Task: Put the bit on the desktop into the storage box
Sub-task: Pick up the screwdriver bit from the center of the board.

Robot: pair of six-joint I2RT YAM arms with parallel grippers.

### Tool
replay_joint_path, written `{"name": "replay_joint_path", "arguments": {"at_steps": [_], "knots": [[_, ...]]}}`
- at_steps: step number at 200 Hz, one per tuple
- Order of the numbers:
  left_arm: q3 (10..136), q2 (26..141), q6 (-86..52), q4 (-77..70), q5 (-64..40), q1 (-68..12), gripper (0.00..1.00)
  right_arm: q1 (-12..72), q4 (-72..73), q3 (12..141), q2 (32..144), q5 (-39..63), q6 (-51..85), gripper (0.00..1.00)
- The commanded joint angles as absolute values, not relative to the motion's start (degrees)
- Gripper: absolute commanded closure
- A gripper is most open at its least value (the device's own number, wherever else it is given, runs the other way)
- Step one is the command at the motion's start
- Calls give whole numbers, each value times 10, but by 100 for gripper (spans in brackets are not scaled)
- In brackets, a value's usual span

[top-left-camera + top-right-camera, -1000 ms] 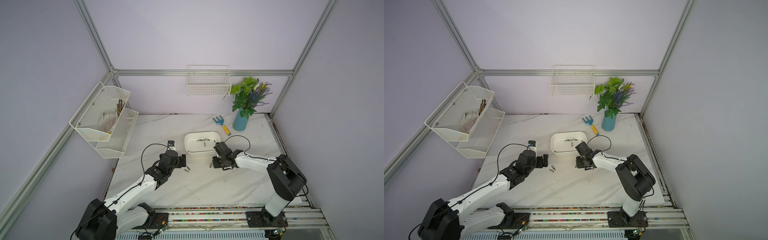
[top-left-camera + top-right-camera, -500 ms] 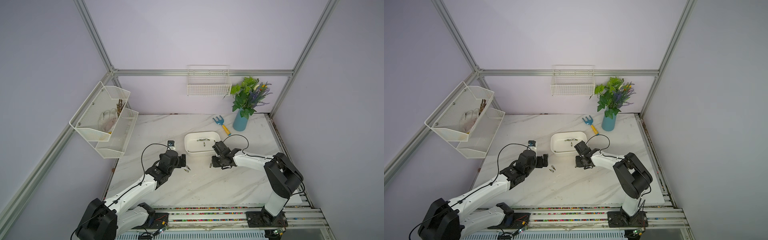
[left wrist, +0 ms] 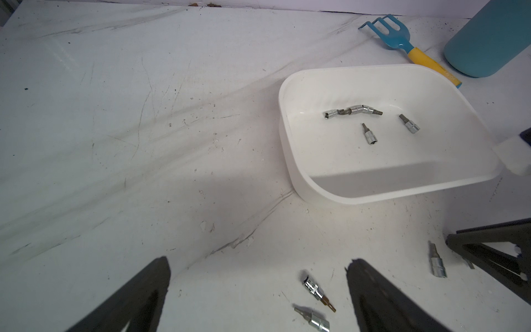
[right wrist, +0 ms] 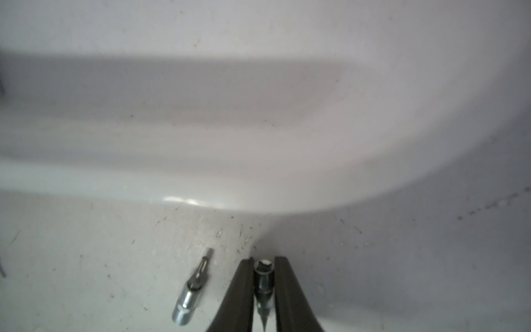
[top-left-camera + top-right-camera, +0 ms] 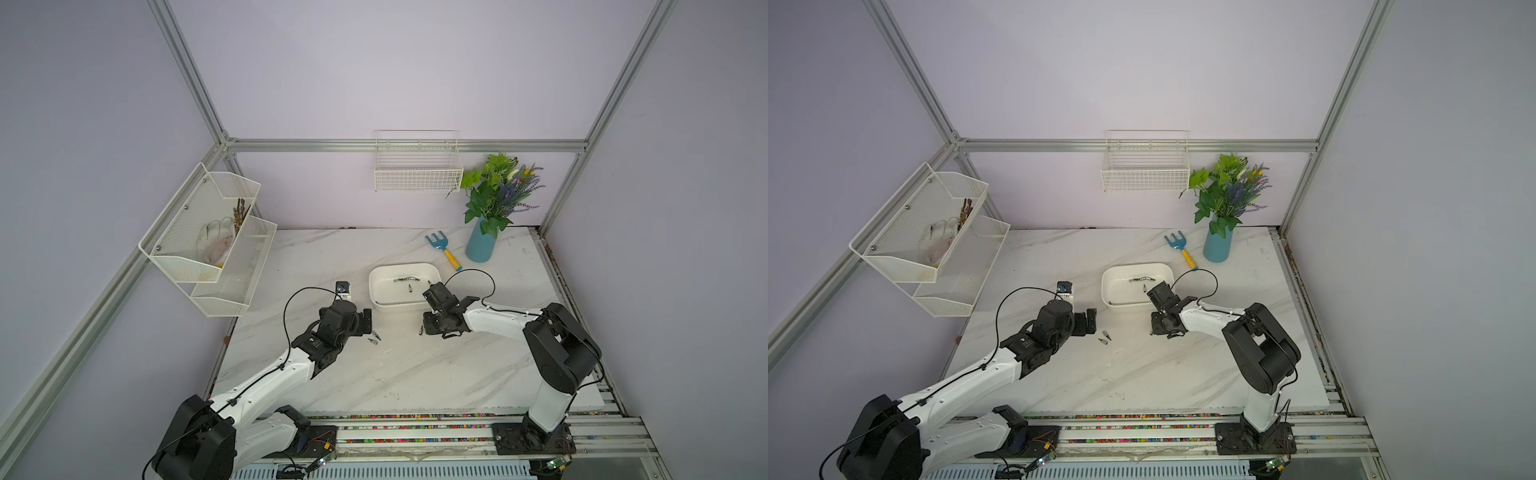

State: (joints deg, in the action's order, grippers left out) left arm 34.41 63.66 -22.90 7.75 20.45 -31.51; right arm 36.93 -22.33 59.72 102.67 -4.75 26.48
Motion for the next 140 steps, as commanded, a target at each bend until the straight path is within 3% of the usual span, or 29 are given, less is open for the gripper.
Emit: {"name": "replay_joint_path", "arguments": {"at_steps": [1, 60, 140], "knots": [[360, 635, -219, 57, 215, -312, 0, 373, -247, 605, 1036, -60, 258, 85], [359, 633, -219, 57, 216, -312, 0, 373, -261, 602, 1027, -65, 254, 87], [354, 626, -220, 54, 219, -312, 0, 373, -268, 611, 923, -52, 245, 87]]}}
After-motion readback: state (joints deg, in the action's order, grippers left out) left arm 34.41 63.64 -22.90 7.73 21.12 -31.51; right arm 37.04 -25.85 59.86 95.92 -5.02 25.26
